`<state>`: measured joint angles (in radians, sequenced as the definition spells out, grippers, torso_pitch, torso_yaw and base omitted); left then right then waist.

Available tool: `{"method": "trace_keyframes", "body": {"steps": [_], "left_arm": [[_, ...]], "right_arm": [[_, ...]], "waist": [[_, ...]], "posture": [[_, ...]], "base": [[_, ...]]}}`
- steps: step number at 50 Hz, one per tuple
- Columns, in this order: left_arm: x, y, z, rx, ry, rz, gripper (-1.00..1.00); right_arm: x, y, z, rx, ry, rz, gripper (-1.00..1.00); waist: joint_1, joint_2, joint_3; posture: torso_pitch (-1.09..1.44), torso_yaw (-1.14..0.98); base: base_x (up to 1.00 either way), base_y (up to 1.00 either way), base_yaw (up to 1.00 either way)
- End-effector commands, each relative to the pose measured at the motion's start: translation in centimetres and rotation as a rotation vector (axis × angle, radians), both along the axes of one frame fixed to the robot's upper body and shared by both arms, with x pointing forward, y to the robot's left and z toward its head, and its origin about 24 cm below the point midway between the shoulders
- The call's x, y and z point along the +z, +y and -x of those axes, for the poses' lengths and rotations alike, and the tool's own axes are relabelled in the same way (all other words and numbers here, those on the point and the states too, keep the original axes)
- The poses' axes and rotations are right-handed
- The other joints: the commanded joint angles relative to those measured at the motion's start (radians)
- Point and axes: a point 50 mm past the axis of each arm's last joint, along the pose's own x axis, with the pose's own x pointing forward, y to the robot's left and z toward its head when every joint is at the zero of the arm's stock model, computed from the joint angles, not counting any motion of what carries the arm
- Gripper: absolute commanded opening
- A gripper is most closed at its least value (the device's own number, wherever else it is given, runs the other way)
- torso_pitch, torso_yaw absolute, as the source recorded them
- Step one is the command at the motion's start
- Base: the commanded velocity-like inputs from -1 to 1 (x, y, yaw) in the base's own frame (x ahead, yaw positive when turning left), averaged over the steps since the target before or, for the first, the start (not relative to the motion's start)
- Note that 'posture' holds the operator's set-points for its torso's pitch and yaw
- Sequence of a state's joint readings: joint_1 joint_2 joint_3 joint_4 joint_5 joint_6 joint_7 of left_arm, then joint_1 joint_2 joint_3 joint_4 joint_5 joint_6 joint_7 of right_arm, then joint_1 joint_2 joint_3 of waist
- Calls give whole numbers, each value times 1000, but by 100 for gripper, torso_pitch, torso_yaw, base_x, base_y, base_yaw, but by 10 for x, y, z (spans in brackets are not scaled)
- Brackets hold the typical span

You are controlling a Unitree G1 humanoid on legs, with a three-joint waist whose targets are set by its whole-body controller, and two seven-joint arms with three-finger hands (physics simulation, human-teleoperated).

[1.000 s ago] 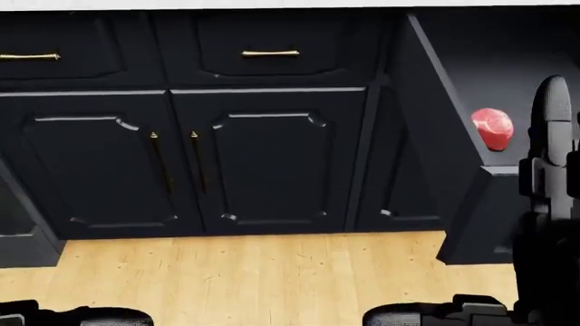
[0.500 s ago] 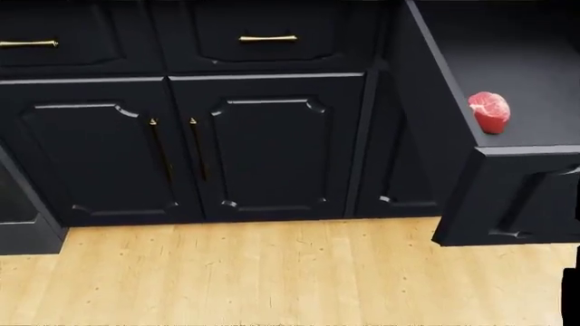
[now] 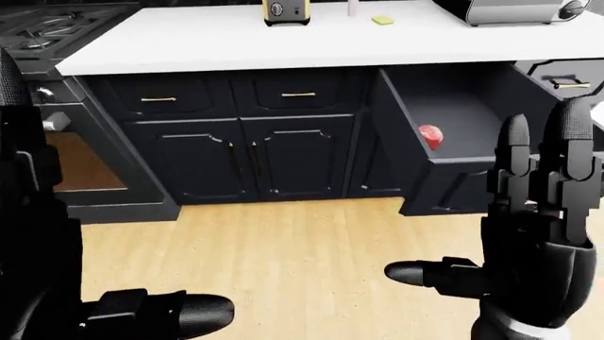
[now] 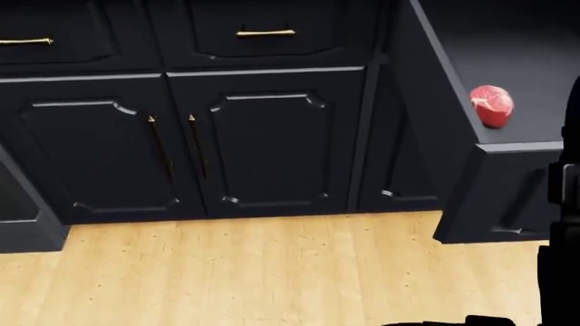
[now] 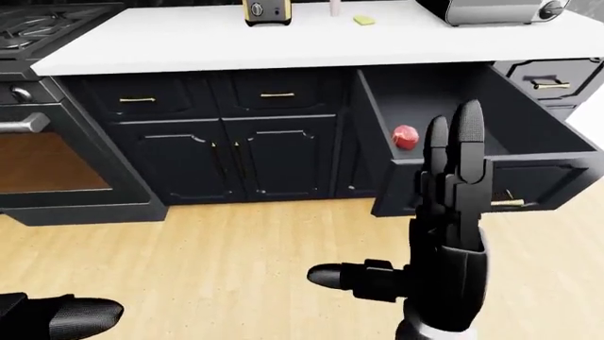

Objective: Close the right drawer.

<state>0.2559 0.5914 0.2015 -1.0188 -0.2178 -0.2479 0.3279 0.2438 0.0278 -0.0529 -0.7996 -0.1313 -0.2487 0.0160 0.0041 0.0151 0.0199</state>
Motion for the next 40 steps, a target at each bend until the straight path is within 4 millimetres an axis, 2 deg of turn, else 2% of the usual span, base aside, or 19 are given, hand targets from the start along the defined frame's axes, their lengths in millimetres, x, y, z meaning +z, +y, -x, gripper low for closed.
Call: {"method": "trace_keyframes", "body": {"steps": [1,15,16,17,18,21,35,37,38,40], "left_arm": [[6,-1,8,-20,-66,26,100],[7,-1,7,-14,-61,22,100],[6,-1,8,-14,-61,22,100],[6,-1,8,-14,-61,22,100],[6,-1,8,-13,-62,24,100],[6,-1,9,-14,-62,24,100],[5,0,11,-10,-65,23,100],[5,0,12,-10,-65,23,100],[5,0,12,-10,-63,22,100],[5,1,11,-8,-63,21,100]], "right_arm": [[10,0,6,1,-72,5,100],[17,-1,22,37,-95,-25,100],[16,0,22,38,-93,-23,100],[16,0,21,36,-93,-21,100],[16,0,21,37,-93,-19,100],[16,1,22,39,-91,-16,100],[13,1,21,47,-76,-19,100],[13,0,20,51,-71,-35,100],[13,-1,20,51,-69,-36,100],[12,-1,20,51,-68,-35,100]], "waist": [[0,2,-11],[2,4,-9],[-3,8,-17],[0,11,2],[-1,14,10],[-3,17,18],[-12,23,26],[-10,15,34],[-12,14,17],[-10,10,10]], "posture": [[0,0],[0,0],[0,0],[0,0],[0,0],[0,0],[0,0],[0,0],[0,0],[0,0]], "base": [[0,0,0],[0,0,0],[0,0,-22],[0,0,-23],[0,0,-24],[0,0,-23],[0,0,-14],[0,0,-6],[0,0,0],[0,0,0]]}}
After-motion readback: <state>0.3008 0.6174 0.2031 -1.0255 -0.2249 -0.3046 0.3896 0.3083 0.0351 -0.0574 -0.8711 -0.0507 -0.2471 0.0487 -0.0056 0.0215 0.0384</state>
